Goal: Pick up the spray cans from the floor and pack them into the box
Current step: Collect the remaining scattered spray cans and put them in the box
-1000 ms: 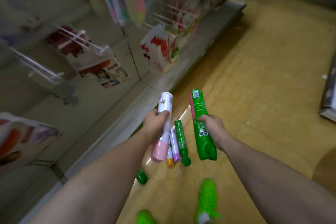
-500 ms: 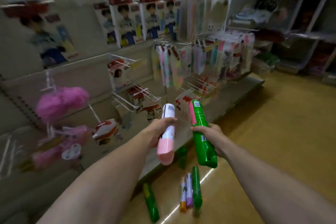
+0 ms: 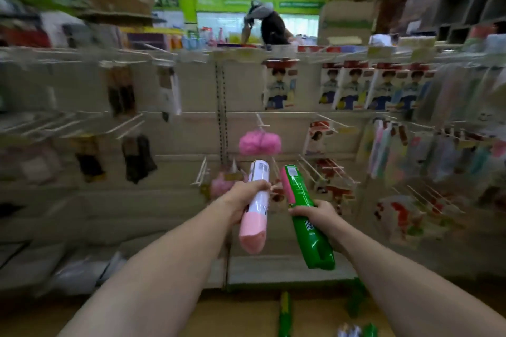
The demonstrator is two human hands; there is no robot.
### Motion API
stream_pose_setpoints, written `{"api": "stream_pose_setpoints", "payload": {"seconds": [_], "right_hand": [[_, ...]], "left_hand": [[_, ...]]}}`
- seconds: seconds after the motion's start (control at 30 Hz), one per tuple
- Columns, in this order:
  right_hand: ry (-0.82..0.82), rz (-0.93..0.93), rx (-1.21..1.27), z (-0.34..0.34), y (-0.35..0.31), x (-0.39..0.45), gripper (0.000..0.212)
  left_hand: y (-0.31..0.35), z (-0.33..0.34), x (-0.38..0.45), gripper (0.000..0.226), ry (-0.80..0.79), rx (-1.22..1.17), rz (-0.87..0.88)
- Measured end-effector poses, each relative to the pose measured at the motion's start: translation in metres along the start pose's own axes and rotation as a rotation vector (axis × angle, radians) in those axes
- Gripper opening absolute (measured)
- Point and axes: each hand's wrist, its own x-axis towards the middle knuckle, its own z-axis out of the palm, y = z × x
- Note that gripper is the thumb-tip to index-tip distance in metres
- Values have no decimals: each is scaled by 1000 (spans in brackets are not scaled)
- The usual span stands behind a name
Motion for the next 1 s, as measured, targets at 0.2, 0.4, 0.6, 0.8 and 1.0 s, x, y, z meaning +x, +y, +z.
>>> {"api": "stream_pose_setpoints", "payload": {"seconds": [0.2,0.4,0.6,0.8,1.0], "right_hand": [[-206,-49,-54,162,-25,-25,46],[-425,-60,-91,336,-34,-54,53],[-646,-6,-134,477,-35,-76,56],[-824,27,-314,599,-14,-54,97],[-1030,140,-544,697,7,-21,85]], "left_hand": [[-25,-169,-64,42,251,-51,2],[-56,-333,-133,59,463,-78,-30],[-99,-452,-190,54,624,-160,-113],[-161,-533,-210,80,801,-318,-204],[-212,-571,-214,45,920,-535,-311]]}}
